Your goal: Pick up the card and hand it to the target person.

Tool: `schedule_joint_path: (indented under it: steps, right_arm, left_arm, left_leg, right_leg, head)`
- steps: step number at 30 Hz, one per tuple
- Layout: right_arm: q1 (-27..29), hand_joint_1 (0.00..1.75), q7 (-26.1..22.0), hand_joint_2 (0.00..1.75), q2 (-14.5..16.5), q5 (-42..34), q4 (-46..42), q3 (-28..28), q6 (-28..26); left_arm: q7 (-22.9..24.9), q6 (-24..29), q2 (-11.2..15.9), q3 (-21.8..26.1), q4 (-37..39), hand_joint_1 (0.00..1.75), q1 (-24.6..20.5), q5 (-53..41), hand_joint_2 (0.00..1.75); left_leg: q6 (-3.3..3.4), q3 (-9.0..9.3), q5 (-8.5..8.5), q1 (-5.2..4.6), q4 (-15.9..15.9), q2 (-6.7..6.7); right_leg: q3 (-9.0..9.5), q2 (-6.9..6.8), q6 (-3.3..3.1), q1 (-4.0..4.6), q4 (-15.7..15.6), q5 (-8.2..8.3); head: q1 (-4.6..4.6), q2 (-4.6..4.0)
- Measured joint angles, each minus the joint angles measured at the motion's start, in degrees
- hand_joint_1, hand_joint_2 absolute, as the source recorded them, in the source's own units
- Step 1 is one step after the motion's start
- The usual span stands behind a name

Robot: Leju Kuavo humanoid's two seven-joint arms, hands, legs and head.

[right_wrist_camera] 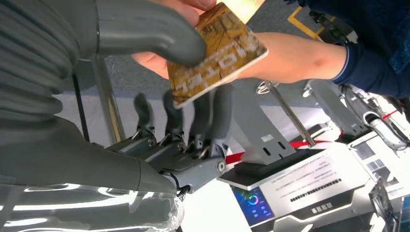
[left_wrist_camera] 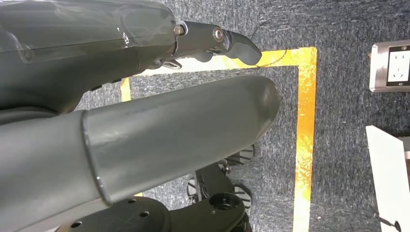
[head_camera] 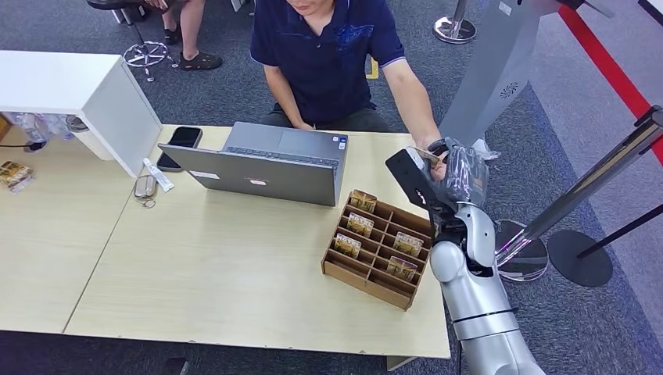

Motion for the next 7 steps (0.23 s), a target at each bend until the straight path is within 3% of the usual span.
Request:
schedule_joint_path:
  steps: [7]
  right_arm:
    - [0.07, 0.0, 1.45, 1.75, -0.01, 0.91, 1.59, 1.22, 4.83]
  left_arm:
    - [-0.02, -0.01, -0.11, 0.02, 0.0, 0.0, 0.02, -0.23, 0.0]
  left_leg:
    - [0.0, 0.0, 0.0, 0.0, 0.0, 0.0]
  right_leg:
    - [0.0, 0.0, 0.0, 0.0, 0.0, 0.0]
  head:
    - [-0.01, 0.0]
